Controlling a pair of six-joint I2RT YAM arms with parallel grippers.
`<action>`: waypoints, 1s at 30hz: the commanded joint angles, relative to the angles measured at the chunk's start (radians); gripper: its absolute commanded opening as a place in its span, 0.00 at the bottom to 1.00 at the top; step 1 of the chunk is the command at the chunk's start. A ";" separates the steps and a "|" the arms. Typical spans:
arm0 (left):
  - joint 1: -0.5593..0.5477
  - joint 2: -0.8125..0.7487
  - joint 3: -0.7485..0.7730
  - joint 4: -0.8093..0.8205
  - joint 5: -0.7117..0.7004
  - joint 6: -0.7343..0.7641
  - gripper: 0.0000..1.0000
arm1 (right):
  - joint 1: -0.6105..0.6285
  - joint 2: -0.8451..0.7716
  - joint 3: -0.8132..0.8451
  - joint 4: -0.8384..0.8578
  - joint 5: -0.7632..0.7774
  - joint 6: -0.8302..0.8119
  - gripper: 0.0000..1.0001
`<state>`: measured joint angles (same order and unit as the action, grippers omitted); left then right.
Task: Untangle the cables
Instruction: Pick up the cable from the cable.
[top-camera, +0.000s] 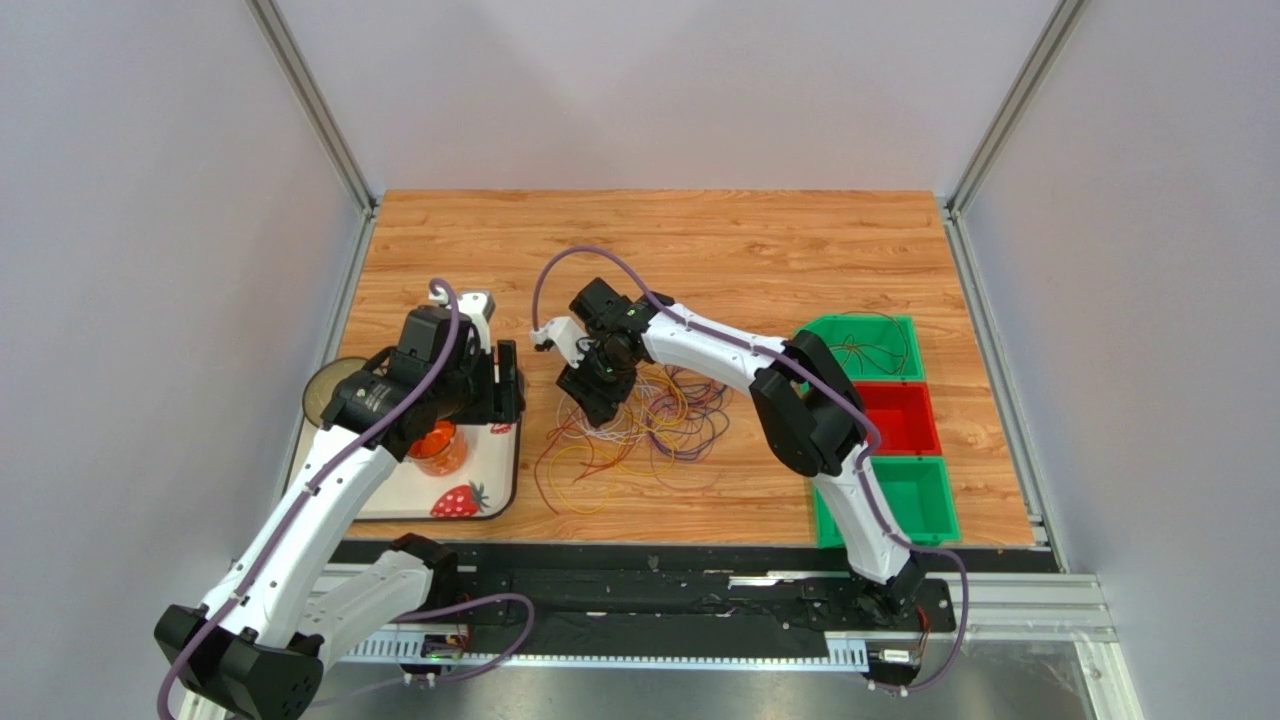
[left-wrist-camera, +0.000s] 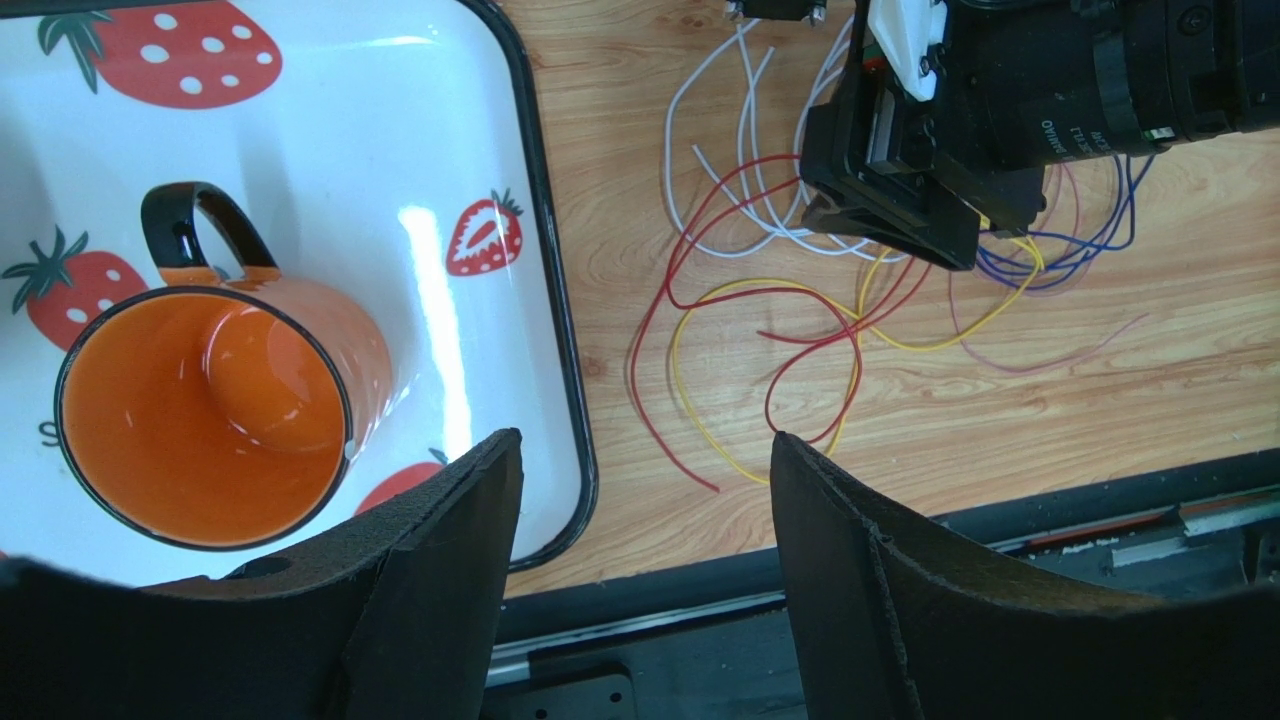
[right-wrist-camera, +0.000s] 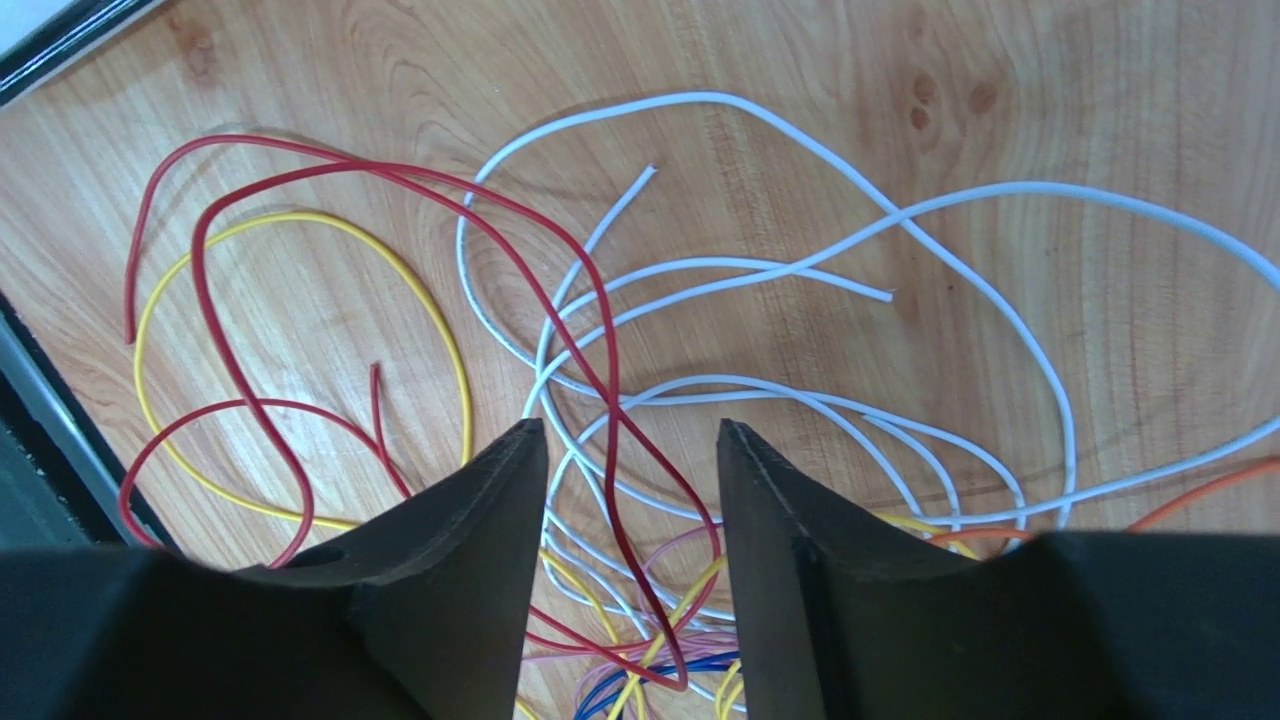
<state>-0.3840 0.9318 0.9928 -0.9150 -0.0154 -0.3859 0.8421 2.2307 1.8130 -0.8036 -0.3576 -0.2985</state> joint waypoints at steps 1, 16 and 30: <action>0.007 -0.014 0.000 0.027 0.008 0.019 0.70 | 0.009 -0.013 0.003 0.041 0.032 0.010 0.46; 0.007 -0.027 -0.002 0.028 0.008 0.019 0.70 | 0.026 -0.054 0.026 0.032 0.101 0.030 0.00; 0.007 -0.047 -0.002 0.033 0.008 0.021 0.70 | 0.028 -0.184 0.077 0.044 0.288 0.179 0.00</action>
<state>-0.3836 0.9092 0.9928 -0.9138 -0.0154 -0.3832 0.8631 2.1109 1.8511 -0.7856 -0.1711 -0.1806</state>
